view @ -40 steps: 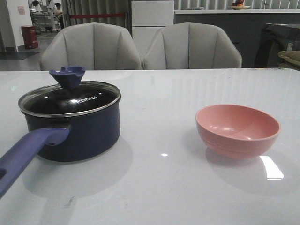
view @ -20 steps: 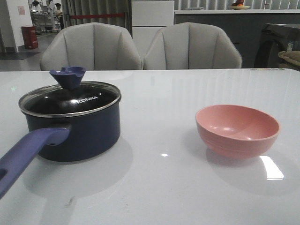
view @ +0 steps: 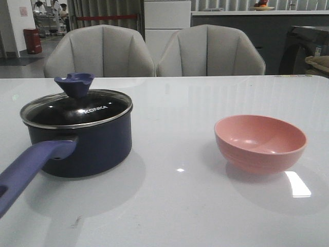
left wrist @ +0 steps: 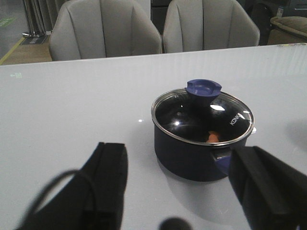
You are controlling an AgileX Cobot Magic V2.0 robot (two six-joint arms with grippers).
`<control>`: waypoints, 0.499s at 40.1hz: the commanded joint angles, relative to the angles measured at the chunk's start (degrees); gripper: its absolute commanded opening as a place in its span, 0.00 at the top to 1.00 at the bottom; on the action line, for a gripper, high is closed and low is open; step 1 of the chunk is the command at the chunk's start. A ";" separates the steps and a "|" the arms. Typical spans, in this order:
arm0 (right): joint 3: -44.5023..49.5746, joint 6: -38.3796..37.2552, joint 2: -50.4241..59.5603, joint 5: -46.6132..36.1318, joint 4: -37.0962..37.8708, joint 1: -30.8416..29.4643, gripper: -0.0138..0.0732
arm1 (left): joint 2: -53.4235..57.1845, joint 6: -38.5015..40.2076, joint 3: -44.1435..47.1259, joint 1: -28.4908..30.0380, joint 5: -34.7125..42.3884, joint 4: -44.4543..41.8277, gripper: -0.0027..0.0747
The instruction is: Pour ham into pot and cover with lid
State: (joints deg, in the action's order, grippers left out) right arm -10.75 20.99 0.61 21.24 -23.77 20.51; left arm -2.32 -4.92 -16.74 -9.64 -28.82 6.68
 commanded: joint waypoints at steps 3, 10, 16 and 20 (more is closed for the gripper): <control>-1.36 0.23 0.71 -4.21 -0.23 0.02 0.63 | -0.58 0.04 -0.97 0.01 5.39 -0.48 0.81; -1.36 0.23 0.71 -4.21 -0.23 0.02 0.63 | -0.58 0.04 -0.97 0.01 5.42 1.08 0.81; -1.36 0.23 0.71 -4.21 -0.23 0.02 0.63 | -0.58 0.04 -0.97 0.01 5.42 1.08 0.81; -1.36 0.23 0.71 -4.21 -0.23 0.02 0.63 | -0.58 0.04 -0.97 0.01 5.42 1.08 0.81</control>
State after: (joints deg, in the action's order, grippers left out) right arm -10.75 20.99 0.61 21.24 -23.77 20.51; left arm -2.23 -5.01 -16.24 -9.64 -28.07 6.87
